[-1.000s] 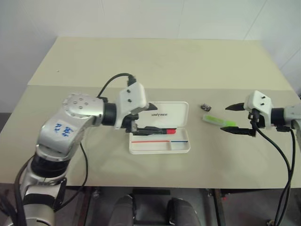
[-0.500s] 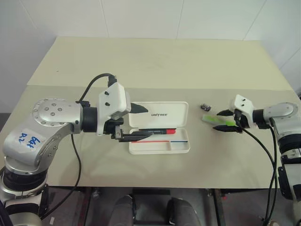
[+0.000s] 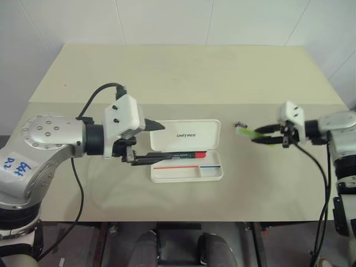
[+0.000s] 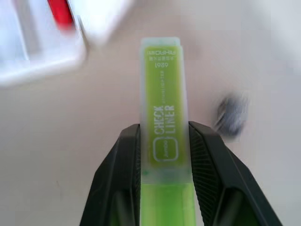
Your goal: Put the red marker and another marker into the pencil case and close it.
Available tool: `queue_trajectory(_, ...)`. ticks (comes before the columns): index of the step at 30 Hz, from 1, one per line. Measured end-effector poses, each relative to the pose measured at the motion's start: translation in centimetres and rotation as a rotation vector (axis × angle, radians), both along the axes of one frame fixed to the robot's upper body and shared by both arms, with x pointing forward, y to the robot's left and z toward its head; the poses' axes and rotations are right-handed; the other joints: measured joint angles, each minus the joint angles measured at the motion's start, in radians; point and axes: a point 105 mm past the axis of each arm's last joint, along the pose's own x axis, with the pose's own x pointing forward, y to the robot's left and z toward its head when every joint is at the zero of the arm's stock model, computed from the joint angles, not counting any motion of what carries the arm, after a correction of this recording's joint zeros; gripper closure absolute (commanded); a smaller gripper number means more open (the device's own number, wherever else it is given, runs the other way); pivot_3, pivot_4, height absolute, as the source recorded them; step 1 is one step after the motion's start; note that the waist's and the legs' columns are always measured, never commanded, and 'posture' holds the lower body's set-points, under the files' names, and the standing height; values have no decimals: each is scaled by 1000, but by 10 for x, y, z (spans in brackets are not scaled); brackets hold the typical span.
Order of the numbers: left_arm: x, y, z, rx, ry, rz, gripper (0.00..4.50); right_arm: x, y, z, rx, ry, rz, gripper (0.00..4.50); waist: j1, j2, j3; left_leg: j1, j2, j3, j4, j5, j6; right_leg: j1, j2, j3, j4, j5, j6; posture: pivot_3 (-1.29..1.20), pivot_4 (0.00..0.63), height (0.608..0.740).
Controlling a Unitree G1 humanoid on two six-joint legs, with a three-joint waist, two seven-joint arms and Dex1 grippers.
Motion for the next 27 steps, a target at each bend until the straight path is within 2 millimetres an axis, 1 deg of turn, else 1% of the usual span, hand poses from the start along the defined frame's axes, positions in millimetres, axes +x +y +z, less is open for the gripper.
queue_trajectory(2, 1, 8, 0, 1, 5, 26, 864, -13, 16, 39, 105, -94, 77, 3428, 0, 0, 0, 0, 2, 0, 1, -1, -1, 0, 2, 0, 0, 0, 0, 0, 150, 740)
queue_trajectory(4, 2, 13, 0, 3, 11, 41, 864, -28, 33, 67, 204, -146, 164, 3428, 0, 0, 0, 0, 5, 0, 2, -1, -2, 1, 5, 1, 0, 1, -2, 0, 150, 740)
queue_trajectory(6, 2, 17, -2, 8, 15, 48, 864, -42, 57, 86, 290, -152, 264, 3428, -1, -1, 0, 0, 8, 1, 2, -2, -3, 0, 8, 1, -1, 2, -3, 0, 150, 740)
queue_trajectory(7, 3, 19, -2, 16, 13, 54, 864, -48, 70, 88, 311, -134, 302, 3428, -1, -1, 0, 1, 8, 1, 1, -2, -4, 0, 9, 2, -1, 2, -3, 0, 150, 740)
queue_trajectory(8, 4, 23, -2, 26, 12, 64, 864, -50, 80, 84, 298, -104, 317, 3428, -1, -1, -1, 1, 9, 2, 1, -2, -4, -1, 9, 2, -1, 2, -3, 0, 150, 740)
queue_trajectory(9, 6, 28, -3, 35, 14, 82, 864, -52, 89, 73, 265, -68, 328, 3428, 0, -1, -1, 1, 9, 2, 0, -2, -4, -2, 9, 3, -1, 2, -3, 0, 150, 740)
queue_trajectory(12, 11, 39, -9, 46, 35, 126, 864, -57, 113, 21, 180, 79, 362, 3428, 4, -1, -1, -1, 8, 6, 1, -3, -3, -4, 8, 6, 0, 2, -3, 0, 150, 740)
queue_trajectory(13, 11, 40, -11, 45, 42, 127, 864, -60, 121, 8, 172, 122, 382, 3428, 4, -1, -1, -1, 8, 8, 2, -3, -2, -5, 8, 7, 0, 2, -3, 0, 150, 740)
queue_trajectory(14, 11, 40, -12, 46, 45, 124, 864, -63, 127, 3, 168, 142, 400, 3428, 4, -1, -1, -2, 8, 9, 2, -3, -2, -7, 8, 9, 1, 2, -2, 0, 150, 740)
queue_trajectory(17, 9, 38, -13, 44, 48, 113, 864, -75, 143, 5, 157, 135, 458, 3428, 2, -2, -1, -2, 9, 10, 1, -3, -2, -8, 9, 11, 2, 2, -3, 0, 150, 740)
queue_trajectory(21, -1, 28, -15, 45, 54, 49, 864, -80, 160, -6, 143, 165, 505, 3428, 0, -2, -1, -1, 9, 12, 1, -3, -2, -10, 9, 14, 2, 2, -3, 0, 150, 740)
queue_trajectory(23, -4, 24, -17, 52, 63, 27, 864, -80, 165, -12, 128, 173, 510, 3428, 0, -2, -1, -2, 9, 13, 1, -3, -2, -11, 9, 14, 3, 2, -3, 0, 150, 740)
queue_trajectory(25, -7, 21, -23, 64, 81, 14, 864, -74, 172, -20, 84, 157, 502, 3428, -3, -2, -1, -1, 9, 14, 1, -3, -2, -13, 9, 15, 3, 2, -3, 0, 150, 740)
queue_trajectory(27, -8, 27, -30, 77, 114, 37, 864, -68, 179, -34, 27, 142, 490, 3428, -4, -3, -1, -2, 9, 15, 0, -3, -2, -14, 9, 16, 3, 2, -3, 0, 150, 740)
